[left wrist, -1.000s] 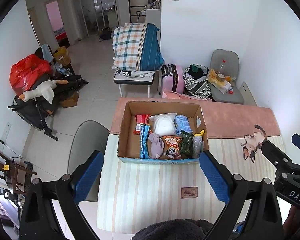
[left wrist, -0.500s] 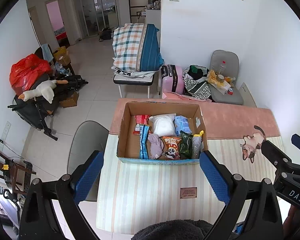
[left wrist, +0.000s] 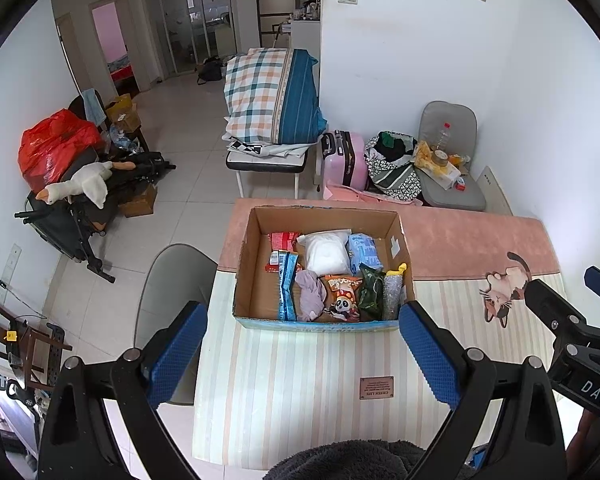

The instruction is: Organize soft objects

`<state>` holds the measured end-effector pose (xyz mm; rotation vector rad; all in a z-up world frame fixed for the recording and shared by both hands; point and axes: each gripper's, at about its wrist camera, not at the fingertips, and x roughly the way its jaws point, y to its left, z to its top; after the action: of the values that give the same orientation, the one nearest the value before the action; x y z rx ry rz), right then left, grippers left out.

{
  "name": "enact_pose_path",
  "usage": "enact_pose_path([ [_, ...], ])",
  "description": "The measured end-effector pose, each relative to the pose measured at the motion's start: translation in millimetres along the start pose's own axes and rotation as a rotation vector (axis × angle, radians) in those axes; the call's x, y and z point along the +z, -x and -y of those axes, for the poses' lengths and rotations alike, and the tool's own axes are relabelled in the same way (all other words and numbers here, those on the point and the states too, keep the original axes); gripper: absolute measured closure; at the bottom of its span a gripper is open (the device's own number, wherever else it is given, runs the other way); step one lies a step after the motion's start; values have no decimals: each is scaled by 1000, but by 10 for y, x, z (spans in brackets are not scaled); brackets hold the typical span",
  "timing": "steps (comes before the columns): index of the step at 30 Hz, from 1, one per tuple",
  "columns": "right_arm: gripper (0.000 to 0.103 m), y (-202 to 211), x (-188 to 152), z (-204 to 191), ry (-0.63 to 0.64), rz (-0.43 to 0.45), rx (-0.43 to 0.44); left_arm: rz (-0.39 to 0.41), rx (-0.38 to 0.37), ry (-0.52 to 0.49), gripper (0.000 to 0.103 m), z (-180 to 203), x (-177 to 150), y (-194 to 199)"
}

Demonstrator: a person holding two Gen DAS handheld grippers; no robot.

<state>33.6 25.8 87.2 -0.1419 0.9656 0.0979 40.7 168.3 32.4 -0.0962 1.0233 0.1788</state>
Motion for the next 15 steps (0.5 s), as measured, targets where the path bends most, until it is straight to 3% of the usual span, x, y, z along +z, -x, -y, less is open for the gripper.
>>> enact_pose_path([
  [15,0,14,16,4,-1,2,4,-1,2,2,5,36,8,25],
])
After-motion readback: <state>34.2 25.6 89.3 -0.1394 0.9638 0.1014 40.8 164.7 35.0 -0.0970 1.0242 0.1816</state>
